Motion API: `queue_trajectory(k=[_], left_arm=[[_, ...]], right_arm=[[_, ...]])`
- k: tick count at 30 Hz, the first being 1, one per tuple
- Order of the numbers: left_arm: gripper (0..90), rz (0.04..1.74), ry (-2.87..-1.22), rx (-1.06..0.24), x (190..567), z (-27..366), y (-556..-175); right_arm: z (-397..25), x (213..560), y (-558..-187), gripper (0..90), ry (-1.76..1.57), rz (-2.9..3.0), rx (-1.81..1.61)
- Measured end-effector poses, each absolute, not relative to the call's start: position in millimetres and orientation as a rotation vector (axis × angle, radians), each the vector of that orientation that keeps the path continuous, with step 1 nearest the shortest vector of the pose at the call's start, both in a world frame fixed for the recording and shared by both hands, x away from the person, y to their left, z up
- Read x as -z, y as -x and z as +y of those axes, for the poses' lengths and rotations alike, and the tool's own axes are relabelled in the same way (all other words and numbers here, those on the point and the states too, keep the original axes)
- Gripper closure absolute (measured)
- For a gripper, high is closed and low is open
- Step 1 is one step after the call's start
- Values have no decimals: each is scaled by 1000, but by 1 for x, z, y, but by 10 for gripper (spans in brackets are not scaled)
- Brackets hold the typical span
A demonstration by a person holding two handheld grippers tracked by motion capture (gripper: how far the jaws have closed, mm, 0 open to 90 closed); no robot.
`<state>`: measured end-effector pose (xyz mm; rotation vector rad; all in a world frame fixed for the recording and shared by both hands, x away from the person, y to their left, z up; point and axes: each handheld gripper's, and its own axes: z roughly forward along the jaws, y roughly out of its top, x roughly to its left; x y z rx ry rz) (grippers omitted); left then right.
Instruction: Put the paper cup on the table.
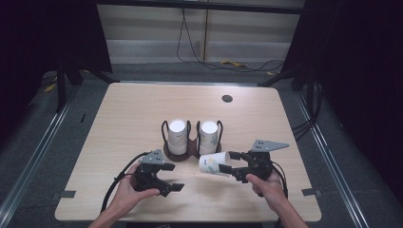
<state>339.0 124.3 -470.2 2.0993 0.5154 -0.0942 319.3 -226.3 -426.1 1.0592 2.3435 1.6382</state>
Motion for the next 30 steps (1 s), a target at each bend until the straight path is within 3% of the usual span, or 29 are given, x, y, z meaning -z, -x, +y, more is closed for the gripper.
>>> queue_trajectory(k=[30], left_arm=[[177, 617, -2061, 10, 473, 143, -360]], right_arm=[[-274, 422, -338, 321, -1301, 2283, -1359]])
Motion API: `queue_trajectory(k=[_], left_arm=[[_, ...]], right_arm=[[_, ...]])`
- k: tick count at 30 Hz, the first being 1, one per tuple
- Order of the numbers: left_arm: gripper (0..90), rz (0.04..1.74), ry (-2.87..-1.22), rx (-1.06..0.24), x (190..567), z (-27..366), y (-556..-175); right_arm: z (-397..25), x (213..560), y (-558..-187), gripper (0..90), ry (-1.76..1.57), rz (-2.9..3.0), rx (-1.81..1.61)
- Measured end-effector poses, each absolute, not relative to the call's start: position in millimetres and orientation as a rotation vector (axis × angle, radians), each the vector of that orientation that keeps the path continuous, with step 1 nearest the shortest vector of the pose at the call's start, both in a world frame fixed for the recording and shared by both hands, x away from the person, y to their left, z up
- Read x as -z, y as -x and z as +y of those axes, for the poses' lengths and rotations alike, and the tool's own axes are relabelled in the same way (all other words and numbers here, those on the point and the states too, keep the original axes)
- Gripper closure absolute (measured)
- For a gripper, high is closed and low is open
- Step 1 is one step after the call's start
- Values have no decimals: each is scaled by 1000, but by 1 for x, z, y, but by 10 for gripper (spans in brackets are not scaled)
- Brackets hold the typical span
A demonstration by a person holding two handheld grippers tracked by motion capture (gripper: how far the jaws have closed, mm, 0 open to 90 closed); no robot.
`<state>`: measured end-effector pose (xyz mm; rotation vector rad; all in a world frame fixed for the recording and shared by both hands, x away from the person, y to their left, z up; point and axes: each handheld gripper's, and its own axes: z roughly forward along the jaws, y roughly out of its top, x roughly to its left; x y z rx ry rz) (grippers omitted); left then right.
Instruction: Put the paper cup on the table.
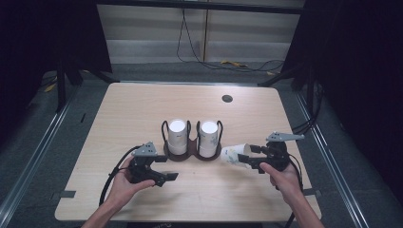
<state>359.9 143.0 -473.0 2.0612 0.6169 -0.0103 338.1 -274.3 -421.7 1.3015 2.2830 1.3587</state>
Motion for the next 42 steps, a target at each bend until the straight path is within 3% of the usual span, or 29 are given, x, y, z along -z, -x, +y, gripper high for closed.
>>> queue_trajectory(k=[13, 42], left_arm=[[192, 667, -2044, -64, 469, 166, -360], [192, 656, -2084, -39, 474, 163, -359]], right_arm=[[-285, 417, -357, 323, -1369, 2274, -1177], [-291, 405, -387, 300, -1473, 2303, -785]])
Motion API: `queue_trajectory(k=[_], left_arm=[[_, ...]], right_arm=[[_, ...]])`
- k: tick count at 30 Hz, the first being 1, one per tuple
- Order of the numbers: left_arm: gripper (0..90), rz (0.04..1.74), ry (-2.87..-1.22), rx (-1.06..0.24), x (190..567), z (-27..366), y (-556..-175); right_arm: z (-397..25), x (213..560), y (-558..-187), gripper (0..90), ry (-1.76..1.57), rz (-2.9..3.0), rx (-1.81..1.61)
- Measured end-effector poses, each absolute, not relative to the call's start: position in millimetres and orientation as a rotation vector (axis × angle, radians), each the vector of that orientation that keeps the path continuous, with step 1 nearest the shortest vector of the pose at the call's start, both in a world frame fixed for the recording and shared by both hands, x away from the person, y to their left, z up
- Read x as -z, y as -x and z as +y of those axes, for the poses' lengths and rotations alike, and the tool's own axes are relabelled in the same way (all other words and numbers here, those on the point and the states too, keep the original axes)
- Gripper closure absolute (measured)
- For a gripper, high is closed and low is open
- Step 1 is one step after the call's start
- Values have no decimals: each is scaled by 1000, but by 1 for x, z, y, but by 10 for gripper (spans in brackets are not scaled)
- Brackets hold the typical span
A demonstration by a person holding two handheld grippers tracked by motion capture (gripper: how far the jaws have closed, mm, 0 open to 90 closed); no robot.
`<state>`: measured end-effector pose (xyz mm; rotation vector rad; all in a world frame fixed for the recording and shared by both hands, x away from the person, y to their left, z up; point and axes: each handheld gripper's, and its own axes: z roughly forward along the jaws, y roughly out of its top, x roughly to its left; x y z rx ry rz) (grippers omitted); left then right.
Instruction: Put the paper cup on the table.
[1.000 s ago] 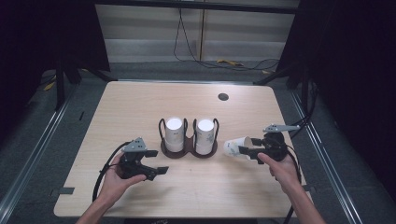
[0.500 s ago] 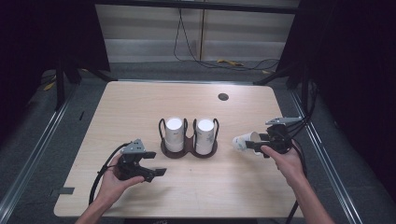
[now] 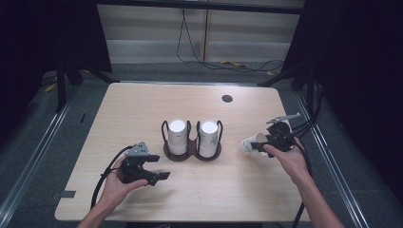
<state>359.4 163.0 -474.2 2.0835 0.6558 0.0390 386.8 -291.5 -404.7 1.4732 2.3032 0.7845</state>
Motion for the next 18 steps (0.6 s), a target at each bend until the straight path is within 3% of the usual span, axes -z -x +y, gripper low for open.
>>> queue_trajectory(k=[18], left_arm=[[178, 672, -2091, -45, 476, 164, -361]], right_arm=[[-270, 411, -408, 259, -1440, 2336, -662]])
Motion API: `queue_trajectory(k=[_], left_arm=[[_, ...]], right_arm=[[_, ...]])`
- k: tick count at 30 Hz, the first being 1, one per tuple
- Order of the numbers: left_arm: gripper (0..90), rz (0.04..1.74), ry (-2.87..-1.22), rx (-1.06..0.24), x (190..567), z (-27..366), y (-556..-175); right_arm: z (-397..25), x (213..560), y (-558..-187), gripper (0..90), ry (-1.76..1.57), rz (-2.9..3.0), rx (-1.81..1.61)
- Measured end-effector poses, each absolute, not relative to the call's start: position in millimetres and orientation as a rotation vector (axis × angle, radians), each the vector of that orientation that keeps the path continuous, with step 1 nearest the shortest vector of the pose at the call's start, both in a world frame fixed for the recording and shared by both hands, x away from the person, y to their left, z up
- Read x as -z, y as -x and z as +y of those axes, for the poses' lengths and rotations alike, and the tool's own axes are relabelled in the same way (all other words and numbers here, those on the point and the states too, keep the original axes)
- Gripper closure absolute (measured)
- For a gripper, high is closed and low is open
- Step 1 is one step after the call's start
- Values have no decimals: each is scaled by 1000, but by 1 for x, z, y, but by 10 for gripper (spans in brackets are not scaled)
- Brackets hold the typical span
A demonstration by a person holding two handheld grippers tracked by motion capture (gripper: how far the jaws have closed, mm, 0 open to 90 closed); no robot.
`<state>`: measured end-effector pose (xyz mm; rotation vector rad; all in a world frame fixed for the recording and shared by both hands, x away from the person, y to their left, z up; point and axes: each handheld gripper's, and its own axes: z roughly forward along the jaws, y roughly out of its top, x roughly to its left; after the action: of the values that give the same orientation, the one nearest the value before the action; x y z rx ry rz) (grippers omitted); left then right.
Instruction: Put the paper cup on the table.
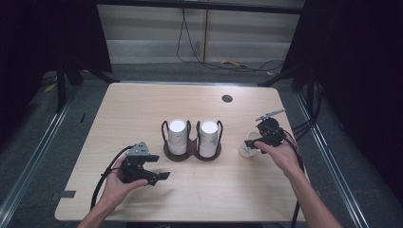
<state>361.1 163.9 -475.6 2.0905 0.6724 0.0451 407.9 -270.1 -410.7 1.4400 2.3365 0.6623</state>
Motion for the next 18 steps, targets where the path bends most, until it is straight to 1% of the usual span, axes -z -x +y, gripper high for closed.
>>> queue_trajectory(k=[11, 18], left_arm=[[178, 671, -2095, -45, 476, 164, -361], [178, 668, -2095, -48, 476, 164, -360]], right_arm=[[-261, 417, -411, 239, -1417, 2294, -714], [-260, 423, -409, 208, -1434, 2278, -748]])
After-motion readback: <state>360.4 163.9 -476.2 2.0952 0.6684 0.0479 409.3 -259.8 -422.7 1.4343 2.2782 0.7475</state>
